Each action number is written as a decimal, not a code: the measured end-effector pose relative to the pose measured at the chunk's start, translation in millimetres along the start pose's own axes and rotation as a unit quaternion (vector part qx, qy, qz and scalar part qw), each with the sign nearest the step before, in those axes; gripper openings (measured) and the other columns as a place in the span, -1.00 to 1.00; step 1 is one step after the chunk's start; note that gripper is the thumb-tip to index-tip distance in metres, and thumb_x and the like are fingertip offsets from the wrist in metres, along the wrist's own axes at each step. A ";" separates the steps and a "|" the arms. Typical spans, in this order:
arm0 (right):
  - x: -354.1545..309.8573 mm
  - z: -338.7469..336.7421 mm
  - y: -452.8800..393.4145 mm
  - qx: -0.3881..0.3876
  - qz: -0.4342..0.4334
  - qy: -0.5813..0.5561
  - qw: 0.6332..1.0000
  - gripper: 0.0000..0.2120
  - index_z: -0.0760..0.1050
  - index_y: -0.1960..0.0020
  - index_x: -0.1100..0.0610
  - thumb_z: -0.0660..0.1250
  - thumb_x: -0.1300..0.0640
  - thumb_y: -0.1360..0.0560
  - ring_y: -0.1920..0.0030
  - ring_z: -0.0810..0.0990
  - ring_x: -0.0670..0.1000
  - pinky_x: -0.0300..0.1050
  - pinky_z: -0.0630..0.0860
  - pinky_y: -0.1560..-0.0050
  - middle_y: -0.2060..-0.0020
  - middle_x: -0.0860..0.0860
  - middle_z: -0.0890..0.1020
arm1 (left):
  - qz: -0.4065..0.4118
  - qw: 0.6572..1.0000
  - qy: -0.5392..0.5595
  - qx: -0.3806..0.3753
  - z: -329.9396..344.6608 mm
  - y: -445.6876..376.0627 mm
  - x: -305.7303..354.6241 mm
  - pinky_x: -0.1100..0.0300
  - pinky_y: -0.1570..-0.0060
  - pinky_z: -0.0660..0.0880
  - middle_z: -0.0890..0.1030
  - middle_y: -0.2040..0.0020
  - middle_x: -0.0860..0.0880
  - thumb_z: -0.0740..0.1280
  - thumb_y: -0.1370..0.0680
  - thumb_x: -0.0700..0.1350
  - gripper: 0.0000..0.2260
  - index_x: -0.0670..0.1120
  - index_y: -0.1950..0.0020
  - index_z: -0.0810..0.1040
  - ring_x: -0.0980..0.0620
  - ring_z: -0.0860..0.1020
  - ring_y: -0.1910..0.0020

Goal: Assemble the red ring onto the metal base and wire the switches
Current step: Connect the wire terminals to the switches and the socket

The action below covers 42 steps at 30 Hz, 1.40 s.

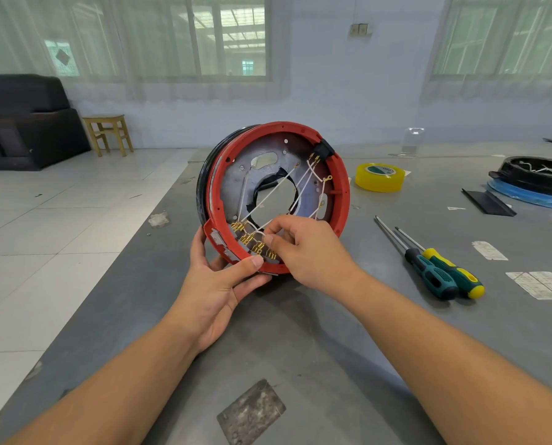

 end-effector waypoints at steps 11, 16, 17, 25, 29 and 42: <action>-7.2 -0.2 3.2 -0.010 -0.018 0.010 1.000 -0.90 0.55 0.00 -0.06 0.28 0.03 -0.66 0.45 0.43 -0.14 -0.23 0.27 0.39 0.48 -0.13 0.44 | 0.003 1.000 0.007 -0.001 -0.9 -0.7 -0.5 -0.09 0.00 0.70 0.69 -0.25 -0.25 0.53 -0.42 -0.42 -0.13 0.33 -0.48 0.35 -0.31 0.68 -0.20; -12.1 0.6 4.5 -0.012 -0.039 0.050 0.998 -0.90 0.54 -0.03 -0.04 0.25 0.03 -0.67 0.40 0.47 -0.05 -0.13 0.33 0.37 0.40 -0.07 0.51 | 0.000 1.000 0.012 0.003 -2.2 -0.8 -0.6 -0.11 0.00 0.70 0.69 -0.24 -0.25 0.54 -0.41 -0.43 -0.10 0.33 -0.49 0.34 -0.32 0.68 -0.19; -12.7 0.5 4.6 -0.011 -0.041 0.057 0.997 -0.90 0.54 -0.04 -0.04 0.25 0.03 -0.67 0.38 0.49 -0.01 -0.10 0.37 0.36 0.38 -0.05 0.52 | 0.000 1.000 0.013 0.002 -2.2 -0.7 -0.7 -0.12 -0.01 0.70 0.69 -0.24 -0.25 0.54 -0.41 -0.43 -0.10 0.32 -0.50 0.33 -0.33 0.68 -0.19; -14.0 1.1 4.4 -0.019 -0.040 0.055 0.997 -0.89 0.56 -0.03 -0.08 0.26 0.00 -0.66 0.26 0.56 0.01 -0.04 0.54 0.21 0.32 -0.10 0.55 | 0.002 1.000 0.011 0.008 -1.4 0.4 0.0 -0.12 0.00 0.70 0.68 -0.24 -0.28 0.53 -0.40 -0.42 -0.15 0.27 -0.49 0.36 -0.33 0.68 -0.19; -12.9 0.6 3.7 -0.028 -0.037 0.032 0.998 -0.90 0.58 0.01 -0.07 0.30 0.01 -0.64 0.28 0.53 -0.10 -0.07 0.51 0.22 0.37 -0.17 0.52 | 0.006 1.000 0.009 0.012 -0.9 1.1 0.6 -0.11 0.01 0.70 0.69 -0.23 -0.28 0.53 -0.40 -0.42 -0.15 0.25 -0.50 0.36 -0.32 0.69 -0.18; -15.7 4.2 4.2 -0.030 -0.045 0.048 0.997 -0.89 0.58 -0.01 -0.09 0.28 0.00 -0.65 0.27 0.52 -0.10 -0.08 0.49 0.24 0.36 -0.17 0.50 | 0.016 1.000 -0.005 0.019 -2.9 0.0 -0.5 -0.14 0.00 0.69 0.67 -0.24 -0.30 0.56 -0.37 -0.38 -0.14 0.24 -0.51 0.36 -0.33 0.68 -0.19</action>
Point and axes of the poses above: each hand's wrist, its own y-axis away from the middle knuckle, its own z-axis out of the palm, x = y × z, the point moved 8 cm from there along -y, towards the middle knuckle
